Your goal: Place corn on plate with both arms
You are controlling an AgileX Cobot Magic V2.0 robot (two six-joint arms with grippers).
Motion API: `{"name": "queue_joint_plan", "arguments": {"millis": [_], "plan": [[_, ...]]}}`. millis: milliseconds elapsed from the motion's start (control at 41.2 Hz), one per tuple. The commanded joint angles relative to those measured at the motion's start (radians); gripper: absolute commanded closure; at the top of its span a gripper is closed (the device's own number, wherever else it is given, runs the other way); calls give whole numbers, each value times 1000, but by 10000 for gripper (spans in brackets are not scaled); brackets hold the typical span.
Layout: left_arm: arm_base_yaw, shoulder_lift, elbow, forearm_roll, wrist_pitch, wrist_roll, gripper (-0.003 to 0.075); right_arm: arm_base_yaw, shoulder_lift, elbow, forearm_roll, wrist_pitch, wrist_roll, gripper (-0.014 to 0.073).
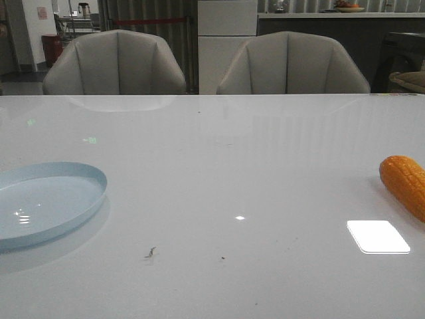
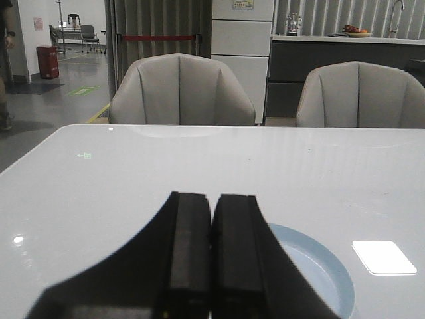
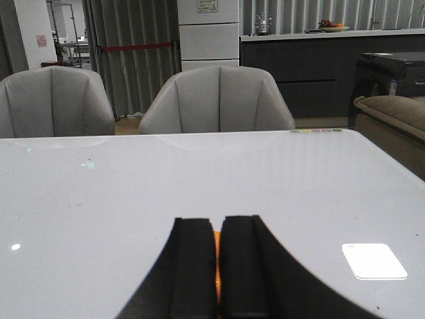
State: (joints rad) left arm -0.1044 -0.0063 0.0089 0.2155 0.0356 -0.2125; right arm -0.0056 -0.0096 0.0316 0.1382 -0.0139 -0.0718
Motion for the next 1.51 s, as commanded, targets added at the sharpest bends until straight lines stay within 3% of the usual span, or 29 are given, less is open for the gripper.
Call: {"name": "queue_joint_plan", "arguments": {"millis": [0, 632, 705, 777, 923, 1069, 1482], "plan": [[2, -18, 39, 0, -75, -8, 627, -7, -25, -25, 1, -91, -9, 403], [2, -18, 24, 0, -185, -8, 627, -7, -25, -34, 23, -120, 2, 403], [2, -18, -6, 0, -188, -8, 627, -7, -25, -70, 31, -111, 7, 450], [2, -18, -50, 0, -188, -8, 627, -7, -25, -127, 31, -70, 7, 550], [2, -1, -160, 0, -110, -8, 627, -7, -6, -257, 31, 64, 7, 536], [2, 85, -271, 0, -63, -8, 627, -7, 83, -365, 31, 168, 7, 536], [2, 502, -576, 9, -26, -8, 627, -7, 482, -603, 31, 171, 7, 536]]}}
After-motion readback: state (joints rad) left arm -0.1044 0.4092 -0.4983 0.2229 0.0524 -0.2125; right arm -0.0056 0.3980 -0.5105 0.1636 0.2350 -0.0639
